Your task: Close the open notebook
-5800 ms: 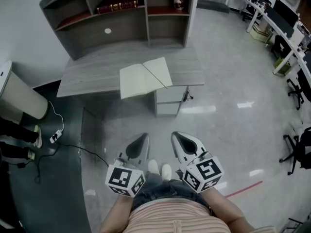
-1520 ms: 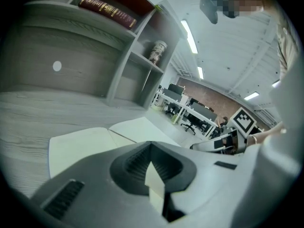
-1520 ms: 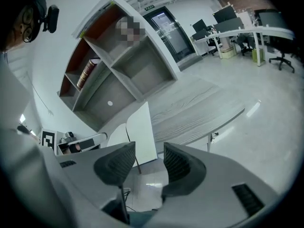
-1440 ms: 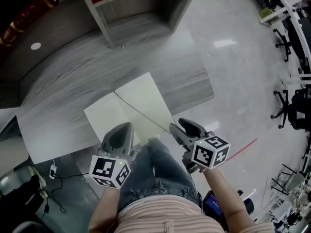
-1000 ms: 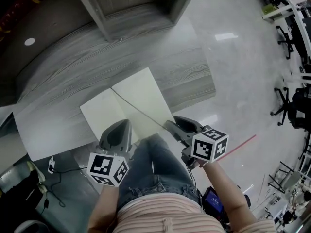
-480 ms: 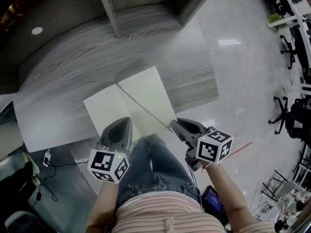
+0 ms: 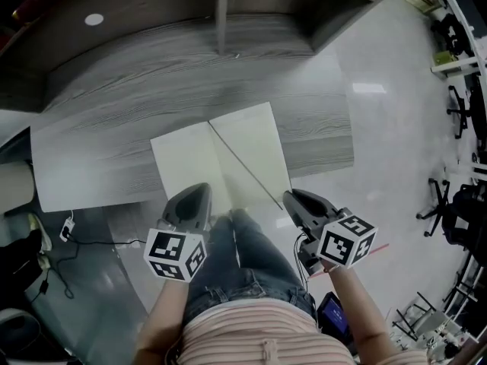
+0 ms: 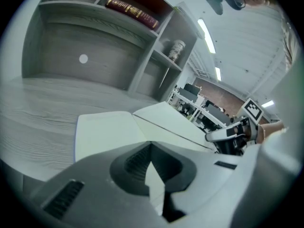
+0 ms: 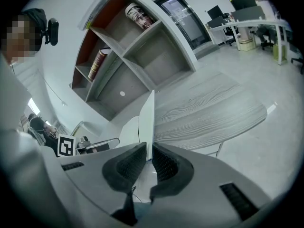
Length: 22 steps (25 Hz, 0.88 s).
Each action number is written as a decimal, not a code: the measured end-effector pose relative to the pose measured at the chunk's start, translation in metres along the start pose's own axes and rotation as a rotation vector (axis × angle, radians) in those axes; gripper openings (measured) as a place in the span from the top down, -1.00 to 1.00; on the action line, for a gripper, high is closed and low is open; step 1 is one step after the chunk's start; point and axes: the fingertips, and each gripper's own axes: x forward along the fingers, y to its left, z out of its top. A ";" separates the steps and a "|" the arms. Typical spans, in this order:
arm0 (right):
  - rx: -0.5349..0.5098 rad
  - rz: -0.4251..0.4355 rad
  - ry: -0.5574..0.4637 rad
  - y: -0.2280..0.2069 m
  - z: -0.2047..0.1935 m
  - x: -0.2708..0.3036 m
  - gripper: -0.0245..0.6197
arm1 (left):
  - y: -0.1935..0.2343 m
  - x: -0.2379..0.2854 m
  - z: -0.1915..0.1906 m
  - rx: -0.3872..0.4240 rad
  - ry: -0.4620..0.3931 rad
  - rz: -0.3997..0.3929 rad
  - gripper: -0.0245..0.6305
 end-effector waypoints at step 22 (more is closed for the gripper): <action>-0.184 0.027 -0.031 0.074 0.012 -0.007 0.84 | 0.035 -0.020 -0.042 -0.059 0.078 0.118 0.89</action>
